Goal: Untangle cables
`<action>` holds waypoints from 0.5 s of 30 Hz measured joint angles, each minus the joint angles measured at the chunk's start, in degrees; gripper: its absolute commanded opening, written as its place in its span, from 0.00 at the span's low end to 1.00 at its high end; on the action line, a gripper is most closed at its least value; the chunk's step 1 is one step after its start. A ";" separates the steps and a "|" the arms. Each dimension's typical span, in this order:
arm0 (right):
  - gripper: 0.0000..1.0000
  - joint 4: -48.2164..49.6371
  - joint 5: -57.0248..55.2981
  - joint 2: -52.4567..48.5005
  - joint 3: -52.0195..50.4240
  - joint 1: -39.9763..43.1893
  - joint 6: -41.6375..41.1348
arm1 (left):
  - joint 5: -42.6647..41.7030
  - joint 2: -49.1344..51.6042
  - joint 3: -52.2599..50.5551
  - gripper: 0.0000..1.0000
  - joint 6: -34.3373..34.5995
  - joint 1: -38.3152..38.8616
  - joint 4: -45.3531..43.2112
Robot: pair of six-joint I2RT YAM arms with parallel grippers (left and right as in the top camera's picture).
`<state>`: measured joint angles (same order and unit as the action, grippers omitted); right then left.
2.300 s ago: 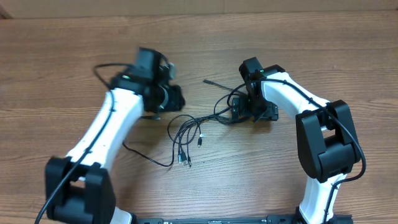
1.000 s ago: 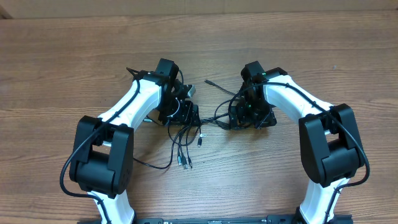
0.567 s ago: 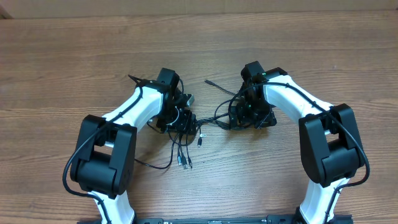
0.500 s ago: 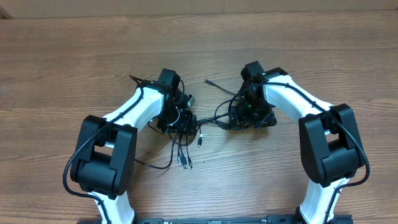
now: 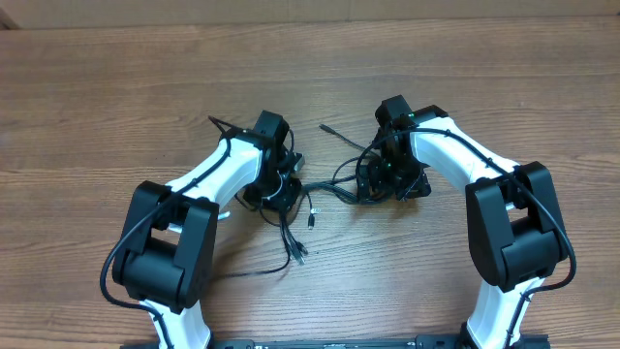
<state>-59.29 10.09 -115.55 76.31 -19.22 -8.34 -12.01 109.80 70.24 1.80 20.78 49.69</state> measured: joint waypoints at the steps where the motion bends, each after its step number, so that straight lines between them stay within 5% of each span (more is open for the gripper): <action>1: 1.00 0.02 0.00 0.00 0.00 0.00 0.00 | 1.64 -0.70 0.63 0.04 0.22 0.24 0.02; 10: 1.00 0.11 0.02 0.07 -0.11 0.00 -0.02 | 21.35 -17.84 6.05 0.06 1.68 8.37 -1.99; 15: 1.00 0.09 0.00 0.07 -0.11 0.00 0.00 | 25.00 -18.93 6.19 0.10 1.66 13.64 -0.59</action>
<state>-59.20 10.09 -115.48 76.20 -19.22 -8.34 12.99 90.87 76.42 3.46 34.41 49.10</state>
